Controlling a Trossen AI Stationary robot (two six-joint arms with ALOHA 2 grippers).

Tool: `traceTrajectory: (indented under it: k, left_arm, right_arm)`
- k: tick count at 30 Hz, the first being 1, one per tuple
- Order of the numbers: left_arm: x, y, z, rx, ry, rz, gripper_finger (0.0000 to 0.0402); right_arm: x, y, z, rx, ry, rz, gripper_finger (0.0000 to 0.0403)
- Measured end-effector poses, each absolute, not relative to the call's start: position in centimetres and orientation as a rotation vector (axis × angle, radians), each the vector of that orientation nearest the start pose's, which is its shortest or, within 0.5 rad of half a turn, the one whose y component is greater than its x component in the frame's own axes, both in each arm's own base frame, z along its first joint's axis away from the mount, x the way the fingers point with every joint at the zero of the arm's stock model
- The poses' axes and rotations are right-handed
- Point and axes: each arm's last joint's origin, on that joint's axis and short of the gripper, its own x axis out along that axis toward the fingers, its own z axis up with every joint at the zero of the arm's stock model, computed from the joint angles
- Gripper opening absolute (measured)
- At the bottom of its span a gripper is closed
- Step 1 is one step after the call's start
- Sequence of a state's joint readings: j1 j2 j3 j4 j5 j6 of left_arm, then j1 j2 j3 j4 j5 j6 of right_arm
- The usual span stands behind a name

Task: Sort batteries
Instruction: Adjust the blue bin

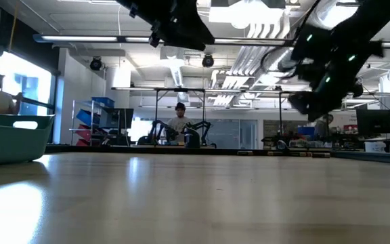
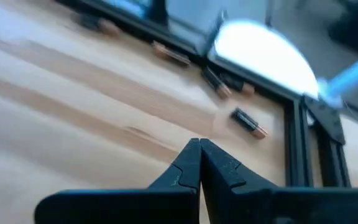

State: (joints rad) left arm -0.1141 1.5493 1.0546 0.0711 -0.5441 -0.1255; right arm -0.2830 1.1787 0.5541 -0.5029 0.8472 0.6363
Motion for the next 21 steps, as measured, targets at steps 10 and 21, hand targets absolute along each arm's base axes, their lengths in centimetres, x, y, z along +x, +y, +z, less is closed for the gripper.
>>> traceTrajectory:
  k: [10,21]
  left_arm:
    - [37.0,5.6,26.5,-0.146,0.403,0.439,0.0143]
    - [42.7,17.7,25.4,-0.111,0.694,0.536,0.0119]
  right_arm:
    - [16.5,3.1,19.4,0.154,0.51,-0.939,0.0]
    - [17.0,6.3,17.5,0.187,0.509,-0.841,0.0]
